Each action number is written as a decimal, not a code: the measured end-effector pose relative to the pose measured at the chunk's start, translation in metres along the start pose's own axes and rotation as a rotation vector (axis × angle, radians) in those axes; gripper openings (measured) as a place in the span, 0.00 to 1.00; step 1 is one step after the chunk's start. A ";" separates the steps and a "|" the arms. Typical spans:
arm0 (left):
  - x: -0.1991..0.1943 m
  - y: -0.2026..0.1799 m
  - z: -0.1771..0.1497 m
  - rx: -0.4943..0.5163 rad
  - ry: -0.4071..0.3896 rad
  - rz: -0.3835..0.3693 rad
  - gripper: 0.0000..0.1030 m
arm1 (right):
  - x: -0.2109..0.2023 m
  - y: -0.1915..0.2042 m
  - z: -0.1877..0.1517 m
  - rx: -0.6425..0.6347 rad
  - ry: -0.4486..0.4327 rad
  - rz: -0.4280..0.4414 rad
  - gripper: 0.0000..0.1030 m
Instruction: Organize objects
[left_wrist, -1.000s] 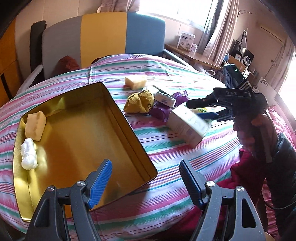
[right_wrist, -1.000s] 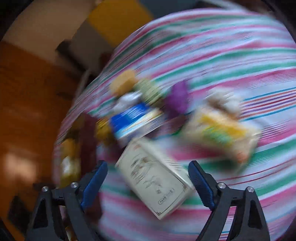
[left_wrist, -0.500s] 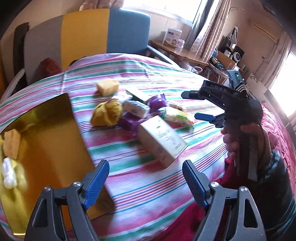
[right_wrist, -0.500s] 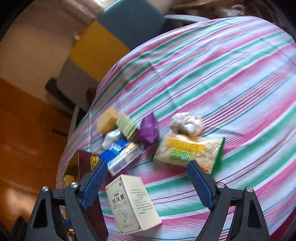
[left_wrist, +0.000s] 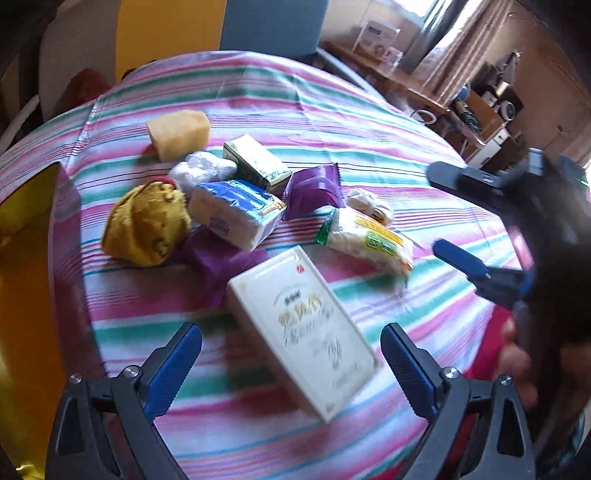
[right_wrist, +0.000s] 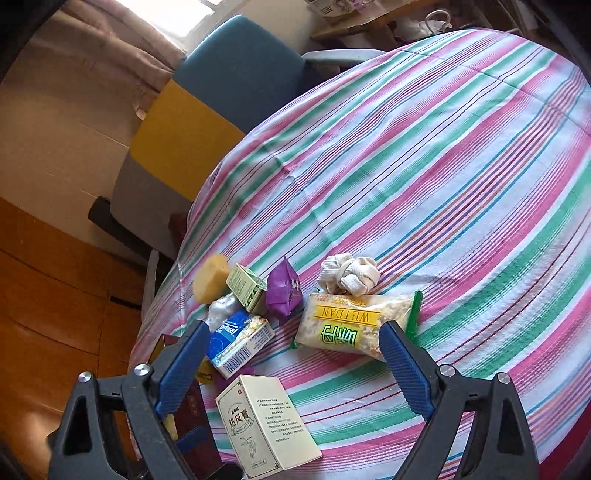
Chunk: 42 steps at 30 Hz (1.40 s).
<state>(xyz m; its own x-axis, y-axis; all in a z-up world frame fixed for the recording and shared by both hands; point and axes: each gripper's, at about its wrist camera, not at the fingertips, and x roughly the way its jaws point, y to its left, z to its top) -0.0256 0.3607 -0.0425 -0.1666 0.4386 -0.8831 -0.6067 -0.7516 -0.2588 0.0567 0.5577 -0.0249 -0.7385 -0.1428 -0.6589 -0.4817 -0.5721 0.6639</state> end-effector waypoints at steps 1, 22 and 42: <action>0.006 -0.002 0.004 -0.005 -0.003 0.006 0.96 | 0.000 0.000 0.000 0.001 0.001 0.002 0.91; -0.020 0.002 -0.092 0.267 -0.065 0.002 0.52 | -0.004 -0.002 0.001 -0.013 -0.022 -0.067 0.82; -0.021 0.012 -0.087 0.201 -0.065 -0.073 0.52 | 0.064 0.016 0.039 -0.239 0.113 -0.396 0.66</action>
<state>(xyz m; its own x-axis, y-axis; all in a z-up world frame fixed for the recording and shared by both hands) 0.0383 0.2998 -0.0608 -0.1619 0.5239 -0.8362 -0.7609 -0.6058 -0.2323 -0.0167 0.5705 -0.0428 -0.4574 0.0449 -0.8881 -0.5839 -0.7684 0.2620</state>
